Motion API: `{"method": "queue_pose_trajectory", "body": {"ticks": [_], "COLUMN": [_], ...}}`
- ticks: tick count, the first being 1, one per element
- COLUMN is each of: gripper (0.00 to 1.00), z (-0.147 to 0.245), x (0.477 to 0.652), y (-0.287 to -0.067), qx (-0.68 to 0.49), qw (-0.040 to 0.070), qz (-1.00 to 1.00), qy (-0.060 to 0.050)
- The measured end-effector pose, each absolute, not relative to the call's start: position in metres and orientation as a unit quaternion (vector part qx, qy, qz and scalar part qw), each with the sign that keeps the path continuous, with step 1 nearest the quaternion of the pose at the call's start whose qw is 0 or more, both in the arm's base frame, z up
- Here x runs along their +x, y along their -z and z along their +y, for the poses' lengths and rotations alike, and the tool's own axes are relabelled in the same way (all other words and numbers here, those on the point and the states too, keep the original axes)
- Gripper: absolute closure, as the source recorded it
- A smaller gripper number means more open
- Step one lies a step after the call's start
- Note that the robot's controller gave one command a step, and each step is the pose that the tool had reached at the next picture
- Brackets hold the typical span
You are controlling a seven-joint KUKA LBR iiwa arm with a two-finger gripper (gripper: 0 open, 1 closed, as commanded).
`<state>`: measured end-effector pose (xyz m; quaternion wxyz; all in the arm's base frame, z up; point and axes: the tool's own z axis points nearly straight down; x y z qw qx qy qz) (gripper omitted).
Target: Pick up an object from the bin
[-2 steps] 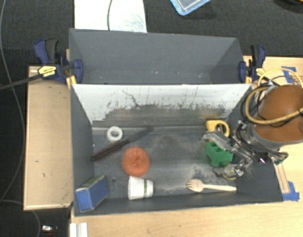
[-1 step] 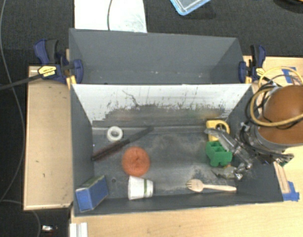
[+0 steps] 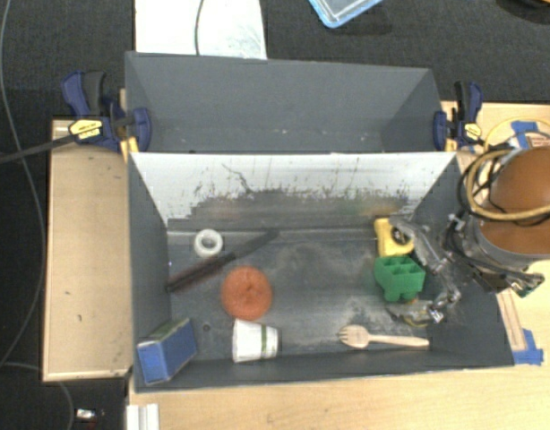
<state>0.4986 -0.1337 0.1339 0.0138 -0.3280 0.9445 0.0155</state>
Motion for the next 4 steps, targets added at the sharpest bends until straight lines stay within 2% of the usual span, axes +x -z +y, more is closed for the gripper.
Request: {"method": "queue_pose_trajectory", "body": {"ticks": [1,2,3,4], "gripper": [0.00,0.00,0.00,0.00], "z": [-0.145,-0.145,-0.149,-0.144], "x": [0.496,0.493,0.509,0.494], "y": [-0.147,-0.186,-0.195,-0.238], "qx": [-0.309,-0.359,-0.378,-0.379], "qw": [0.014,0.011,0.017,0.015], "qz": [0.951,0.933,0.926,0.925], "qy": [-0.015,-0.018,-0.014,-0.015]}}
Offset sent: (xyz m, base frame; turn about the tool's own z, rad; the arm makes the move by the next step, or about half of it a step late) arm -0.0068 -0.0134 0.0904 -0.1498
